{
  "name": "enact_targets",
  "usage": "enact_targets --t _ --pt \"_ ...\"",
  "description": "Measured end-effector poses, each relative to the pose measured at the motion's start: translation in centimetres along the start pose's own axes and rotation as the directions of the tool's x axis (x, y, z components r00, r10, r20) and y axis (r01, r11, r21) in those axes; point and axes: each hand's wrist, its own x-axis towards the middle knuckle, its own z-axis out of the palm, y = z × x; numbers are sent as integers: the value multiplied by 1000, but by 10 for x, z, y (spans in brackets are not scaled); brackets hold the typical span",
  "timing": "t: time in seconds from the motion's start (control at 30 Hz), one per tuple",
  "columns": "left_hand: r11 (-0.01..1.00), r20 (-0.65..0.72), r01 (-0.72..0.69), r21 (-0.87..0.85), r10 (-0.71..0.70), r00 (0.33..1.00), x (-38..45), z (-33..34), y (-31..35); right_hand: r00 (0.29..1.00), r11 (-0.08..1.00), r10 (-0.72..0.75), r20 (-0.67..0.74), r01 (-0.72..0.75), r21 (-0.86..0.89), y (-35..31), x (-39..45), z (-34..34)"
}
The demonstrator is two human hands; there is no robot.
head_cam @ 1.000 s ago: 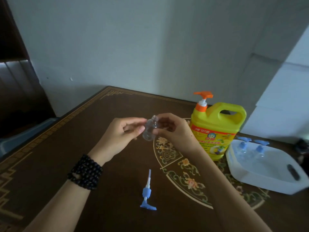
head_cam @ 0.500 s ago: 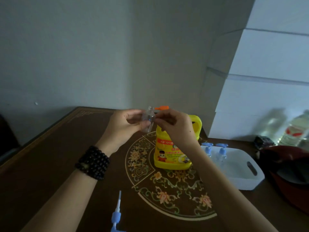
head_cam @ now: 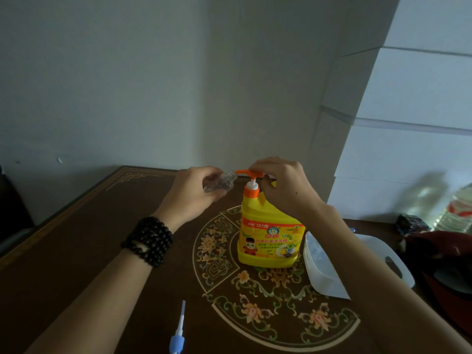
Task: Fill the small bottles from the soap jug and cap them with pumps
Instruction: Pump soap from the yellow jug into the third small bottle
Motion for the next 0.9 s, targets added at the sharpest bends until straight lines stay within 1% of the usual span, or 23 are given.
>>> enact_targets --t 0.1,0.2,0.3,0.4,0.57,0.7,0.9 --pt "999 0 -4 37 4 1000 2 -1 1 999 999 -45 -7 45 -2 3 -1 -2" --pt "994 -5 -45 102 45 999 5 -3 6 998 998 -66 1 66 10 3 0 -1" --pt "986 17 -80 145 78 997 11 1 15 996 996 -91 5 91 8 5 -1 -2" --pt "981 45 -76 178 69 997 19 5 16 994 994 -108 8 108 8 6 0 -3" --pt "991 47 -30 130 24 999 20 11 14 997 998 -52 -53 54 33 8 -2 4" --pt "992 34 -18 124 14 999 18 14 12 998 999 -9 -64 12 48 9 0 12" --pt "991 49 -48 121 42 998 9 24 6 995 996 -12 -98 21 92 6 -14 21"
